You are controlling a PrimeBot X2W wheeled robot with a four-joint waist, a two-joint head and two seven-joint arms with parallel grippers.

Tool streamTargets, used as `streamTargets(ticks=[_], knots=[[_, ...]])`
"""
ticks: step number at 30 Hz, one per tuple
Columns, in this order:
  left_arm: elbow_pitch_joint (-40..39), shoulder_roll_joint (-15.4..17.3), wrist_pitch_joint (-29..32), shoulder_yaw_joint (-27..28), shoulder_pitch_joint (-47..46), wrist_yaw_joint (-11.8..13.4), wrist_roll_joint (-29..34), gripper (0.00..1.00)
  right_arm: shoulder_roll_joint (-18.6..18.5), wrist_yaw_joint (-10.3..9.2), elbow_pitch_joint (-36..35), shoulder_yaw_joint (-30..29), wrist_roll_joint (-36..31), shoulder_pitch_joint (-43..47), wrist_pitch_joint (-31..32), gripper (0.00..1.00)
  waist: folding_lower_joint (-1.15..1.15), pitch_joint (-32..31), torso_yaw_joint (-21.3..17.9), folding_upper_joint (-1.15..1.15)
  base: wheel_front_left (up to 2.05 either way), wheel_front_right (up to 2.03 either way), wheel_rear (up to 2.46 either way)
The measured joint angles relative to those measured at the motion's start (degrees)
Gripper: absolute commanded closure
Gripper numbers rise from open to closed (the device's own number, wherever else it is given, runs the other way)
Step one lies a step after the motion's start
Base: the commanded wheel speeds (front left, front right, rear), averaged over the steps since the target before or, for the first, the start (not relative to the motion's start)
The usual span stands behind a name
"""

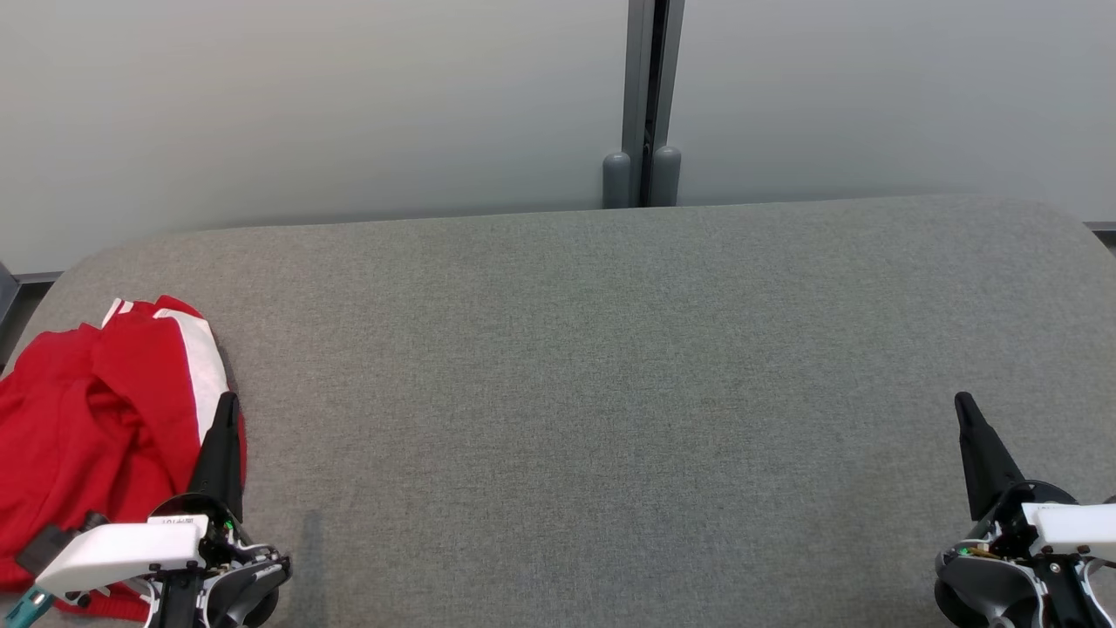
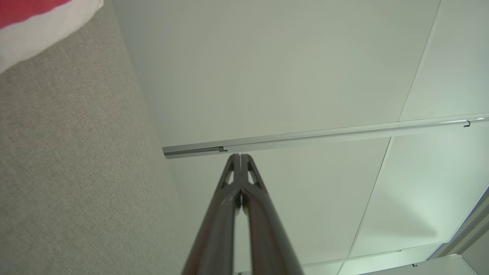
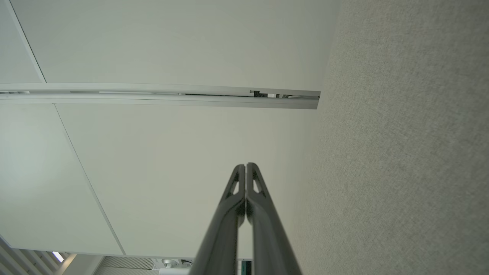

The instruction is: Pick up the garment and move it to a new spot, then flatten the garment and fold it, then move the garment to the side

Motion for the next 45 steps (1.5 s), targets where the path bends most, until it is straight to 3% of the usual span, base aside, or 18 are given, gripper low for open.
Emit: streamTargets(ticks=[22,23,30,45], knots=[[0.00,0.00,0.00,0.00,0.00,0.00,0.00,1.00,0.00,0.00,0.00,0.02,-0.01,0.00,0.00,1.00,0.00,0.00,0.00,0.00,0.00,0.00,0.00],[0.00,0.00,0.00,0.00,0.00,0.00,0.00,0.00,0.00,0.00,0.00,0.00,0.00,0.00,-0.01,0.00,0.00,0.00,0.00,0.00,0.00,0.00,0.00],[2.86,-1.24,-0.22,-0.29,3.43,0.04,-0.02,0.00,1.20,-0.08,2.69,0.52,0.00,3.08,-0.30,0.00,0.00,0.01,0.01,0.00,0.00,0.00,0.00],[-0.10,-0.96,-4.13,-1.58,3.23,0.03,0.68,0.00,1.11,-0.08,-0.81,4.81,-1.16,1.92,-4.65,0.00,0.00,0.05,0.08,0.00,0.00,0.00,0.00]])
